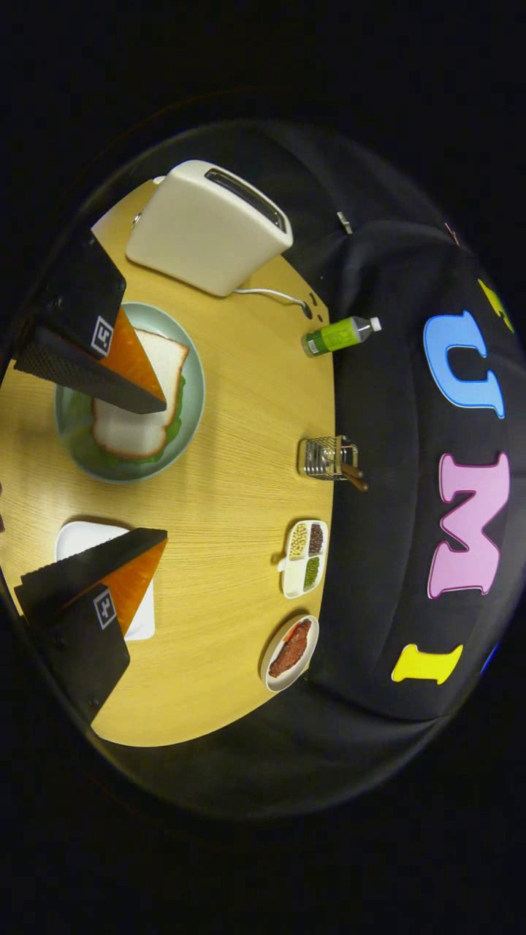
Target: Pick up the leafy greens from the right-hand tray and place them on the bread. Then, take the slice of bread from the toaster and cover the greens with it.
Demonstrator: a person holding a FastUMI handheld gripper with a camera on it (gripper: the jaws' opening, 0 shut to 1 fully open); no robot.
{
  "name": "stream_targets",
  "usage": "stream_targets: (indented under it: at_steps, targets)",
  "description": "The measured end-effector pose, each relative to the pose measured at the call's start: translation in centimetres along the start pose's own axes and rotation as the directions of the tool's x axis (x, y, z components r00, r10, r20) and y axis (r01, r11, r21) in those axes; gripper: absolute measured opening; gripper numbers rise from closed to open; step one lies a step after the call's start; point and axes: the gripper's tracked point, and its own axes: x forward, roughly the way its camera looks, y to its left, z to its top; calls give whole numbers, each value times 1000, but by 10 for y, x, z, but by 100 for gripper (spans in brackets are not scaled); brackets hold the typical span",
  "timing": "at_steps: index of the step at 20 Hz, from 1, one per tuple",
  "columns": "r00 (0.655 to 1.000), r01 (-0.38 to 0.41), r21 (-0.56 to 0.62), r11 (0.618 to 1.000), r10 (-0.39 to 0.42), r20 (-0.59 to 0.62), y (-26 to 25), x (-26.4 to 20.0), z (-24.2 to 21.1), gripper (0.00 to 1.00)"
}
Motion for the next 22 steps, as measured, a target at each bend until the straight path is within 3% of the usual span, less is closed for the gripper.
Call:
stream_targets:
  at_steps: [7,14,18,22]
  targets:
    - [977,-18,85,996,-1,215,-11,-101,88,100]
    - [887,21,13,1000,-24,460,-21,-204,168,99]
    - [833,69,-14,998,-50,550,-27,-243,185,99]
    - [820,70,-16,997,-48,570,-27,-257,181,98]
